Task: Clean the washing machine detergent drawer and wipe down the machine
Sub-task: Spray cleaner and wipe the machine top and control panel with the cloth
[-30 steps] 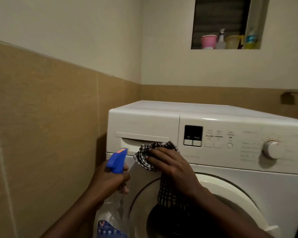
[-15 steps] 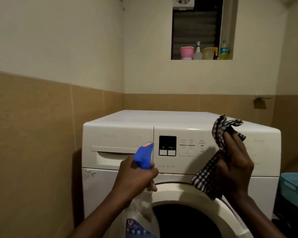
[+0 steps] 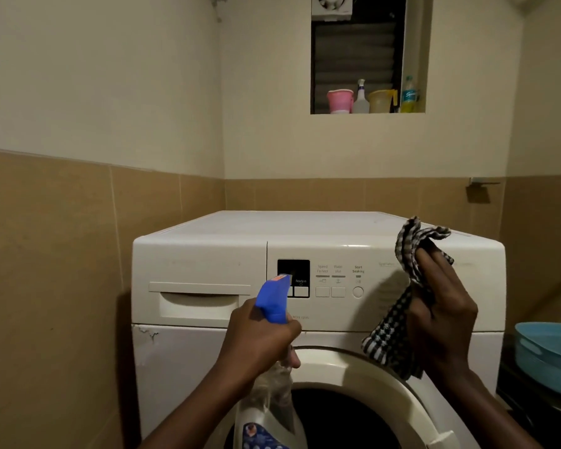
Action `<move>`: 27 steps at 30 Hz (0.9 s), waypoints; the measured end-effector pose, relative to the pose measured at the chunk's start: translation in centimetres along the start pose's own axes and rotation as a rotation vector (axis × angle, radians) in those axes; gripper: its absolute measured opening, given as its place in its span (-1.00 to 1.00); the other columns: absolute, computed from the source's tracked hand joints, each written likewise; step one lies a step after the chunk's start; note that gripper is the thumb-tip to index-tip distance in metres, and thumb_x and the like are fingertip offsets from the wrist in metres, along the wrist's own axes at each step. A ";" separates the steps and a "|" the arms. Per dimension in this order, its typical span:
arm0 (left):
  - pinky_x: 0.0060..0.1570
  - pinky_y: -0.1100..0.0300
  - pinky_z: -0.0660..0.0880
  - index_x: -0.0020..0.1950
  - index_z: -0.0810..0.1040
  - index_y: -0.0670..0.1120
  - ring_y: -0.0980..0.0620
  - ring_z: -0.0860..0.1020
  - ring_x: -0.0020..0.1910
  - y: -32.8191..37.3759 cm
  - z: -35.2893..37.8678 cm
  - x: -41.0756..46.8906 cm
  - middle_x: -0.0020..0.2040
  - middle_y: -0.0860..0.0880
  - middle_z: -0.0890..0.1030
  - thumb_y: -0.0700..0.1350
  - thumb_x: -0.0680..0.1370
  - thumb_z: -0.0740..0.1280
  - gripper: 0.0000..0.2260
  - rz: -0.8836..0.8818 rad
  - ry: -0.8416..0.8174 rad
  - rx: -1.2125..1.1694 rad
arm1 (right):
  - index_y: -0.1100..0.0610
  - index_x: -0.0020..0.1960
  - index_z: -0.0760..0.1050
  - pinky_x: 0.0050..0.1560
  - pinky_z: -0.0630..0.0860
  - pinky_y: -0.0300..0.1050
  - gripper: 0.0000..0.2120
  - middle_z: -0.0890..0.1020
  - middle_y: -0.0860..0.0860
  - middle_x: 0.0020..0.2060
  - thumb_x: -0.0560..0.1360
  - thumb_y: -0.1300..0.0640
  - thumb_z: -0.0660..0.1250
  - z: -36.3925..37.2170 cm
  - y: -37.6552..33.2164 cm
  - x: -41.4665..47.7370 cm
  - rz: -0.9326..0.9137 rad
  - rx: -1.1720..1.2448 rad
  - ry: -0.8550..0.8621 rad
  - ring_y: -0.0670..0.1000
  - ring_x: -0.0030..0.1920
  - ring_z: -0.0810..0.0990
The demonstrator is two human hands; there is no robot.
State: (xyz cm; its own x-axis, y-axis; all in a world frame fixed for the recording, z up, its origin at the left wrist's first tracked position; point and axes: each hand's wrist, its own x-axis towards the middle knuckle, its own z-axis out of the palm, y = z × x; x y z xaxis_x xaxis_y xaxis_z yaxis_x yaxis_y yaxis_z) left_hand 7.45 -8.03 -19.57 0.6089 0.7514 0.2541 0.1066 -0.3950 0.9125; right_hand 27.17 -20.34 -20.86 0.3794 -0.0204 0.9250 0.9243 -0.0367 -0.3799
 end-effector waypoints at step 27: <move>-0.25 0.15 0.62 0.00 0.53 -0.13 -0.08 0.68 -0.39 -3.6 0.8 -2.0 -0.24 -0.16 0.66 -0.22 0.46 0.49 -0.80 -0.182 -0.015 -0.055 | 0.21 0.31 0.50 0.35 0.37 0.10 -0.50 0.46 0.13 0.36 0.43 0.41 0.07 8.5 -3.0 -0.4 -0.594 -0.134 -0.333 0.13 0.44 0.33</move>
State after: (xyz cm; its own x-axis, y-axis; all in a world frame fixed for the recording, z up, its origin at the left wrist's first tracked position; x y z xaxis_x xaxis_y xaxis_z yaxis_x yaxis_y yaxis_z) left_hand 6.41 -8.53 -23.63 0.5954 0.7996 0.0785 0.1732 -0.2231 0.9593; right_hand 24.65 -11.69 -20.04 -0.1770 0.3481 0.9206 0.9743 -0.0707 0.2140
